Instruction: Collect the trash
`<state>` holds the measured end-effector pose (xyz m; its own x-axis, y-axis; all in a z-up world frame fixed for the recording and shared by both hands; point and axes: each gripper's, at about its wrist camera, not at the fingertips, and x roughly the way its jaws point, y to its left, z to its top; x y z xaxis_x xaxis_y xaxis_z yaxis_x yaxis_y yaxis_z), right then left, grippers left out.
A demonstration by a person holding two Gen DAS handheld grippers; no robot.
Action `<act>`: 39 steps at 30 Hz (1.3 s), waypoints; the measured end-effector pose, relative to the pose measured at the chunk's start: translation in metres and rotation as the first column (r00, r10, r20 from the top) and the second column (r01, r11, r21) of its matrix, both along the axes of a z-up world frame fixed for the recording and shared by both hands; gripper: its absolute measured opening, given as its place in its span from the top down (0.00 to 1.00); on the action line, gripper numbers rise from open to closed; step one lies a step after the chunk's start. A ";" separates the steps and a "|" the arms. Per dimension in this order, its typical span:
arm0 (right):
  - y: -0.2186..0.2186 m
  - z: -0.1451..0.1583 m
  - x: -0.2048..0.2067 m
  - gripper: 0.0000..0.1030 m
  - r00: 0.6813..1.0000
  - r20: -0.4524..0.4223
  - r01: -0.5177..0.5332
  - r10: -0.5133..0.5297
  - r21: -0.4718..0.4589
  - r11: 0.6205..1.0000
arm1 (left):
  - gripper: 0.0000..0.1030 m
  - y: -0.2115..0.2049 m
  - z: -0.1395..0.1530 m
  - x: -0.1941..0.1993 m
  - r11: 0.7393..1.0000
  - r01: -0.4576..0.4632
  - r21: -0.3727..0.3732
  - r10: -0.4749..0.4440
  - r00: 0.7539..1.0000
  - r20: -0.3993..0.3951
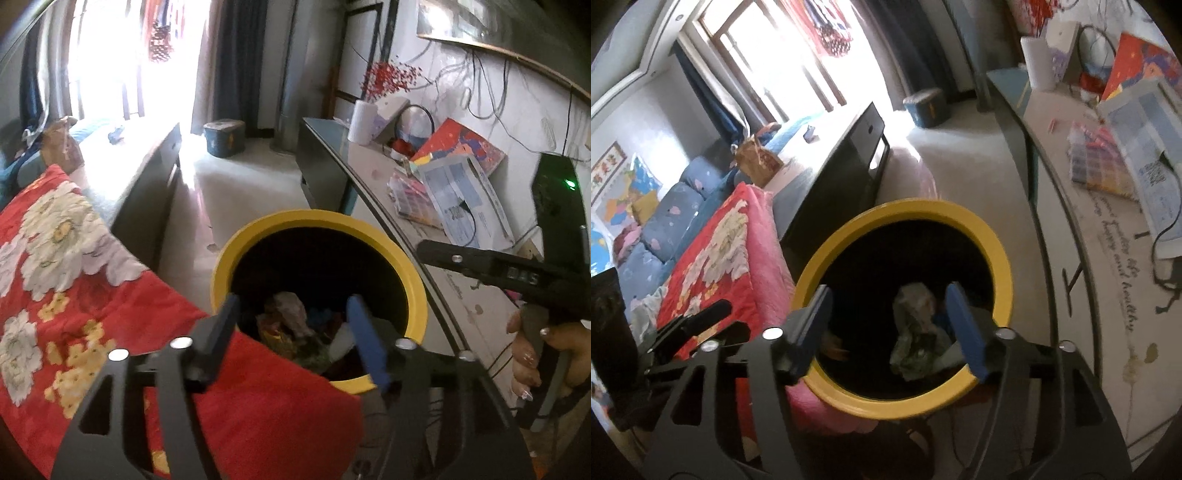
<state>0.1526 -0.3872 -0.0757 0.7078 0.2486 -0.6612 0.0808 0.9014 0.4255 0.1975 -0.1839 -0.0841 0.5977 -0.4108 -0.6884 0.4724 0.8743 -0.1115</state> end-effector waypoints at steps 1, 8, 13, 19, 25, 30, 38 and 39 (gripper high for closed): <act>0.002 0.004 -0.003 0.36 1.000 0.011 0.003 -0.003 -0.008 1.000 | 0.30 0.002 0.001 -0.002 1.000 -0.005 -0.002 0.005 1.000 0.005; 0.033 0.037 -0.037 0.11 0.985 0.172 0.064 -0.036 -0.166 0.984 | 0.07 0.046 0.026 -0.033 0.994 -0.104 -0.027 0.106 0.990 0.097; 0.066 0.051 -0.072 0.11 0.939 0.343 0.082 0.013 -0.260 0.962 | 0.06 0.081 0.040 -0.060 0.979 -0.200 -0.045 0.205 0.965 0.162; 0.107 0.059 -0.106 0.11 0.868 0.486 0.089 0.098 -0.347 0.934 | 0.06 0.121 0.048 -0.098 0.948 -0.313 -0.061 0.319 0.921 0.222; 0.122 0.063 -0.117 0.11 0.847 0.525 0.120 0.086 -0.346 0.931 | 0.06 0.143 0.056 -0.129 0.925 -0.373 -0.073 0.378 0.886 0.268; 0.130 0.063 -0.121 0.11 0.844 0.529 0.126 0.092 -0.362 0.924 | 0.06 0.151 0.059 -0.149 0.920 -0.381 -0.090 0.390 0.872 0.296; 0.135 0.064 -0.123 0.11 0.849 0.521 0.129 0.083 -0.357 0.925 | 0.06 0.154 0.060 -0.160 0.920 -0.376 -0.113 0.393 0.869 0.300; 0.135 0.065 -0.123 0.11 0.849 0.522 0.129 0.084 -0.359 0.924 | 0.06 0.155 0.060 -0.160 0.919 -0.377 -0.117 0.395 0.868 0.300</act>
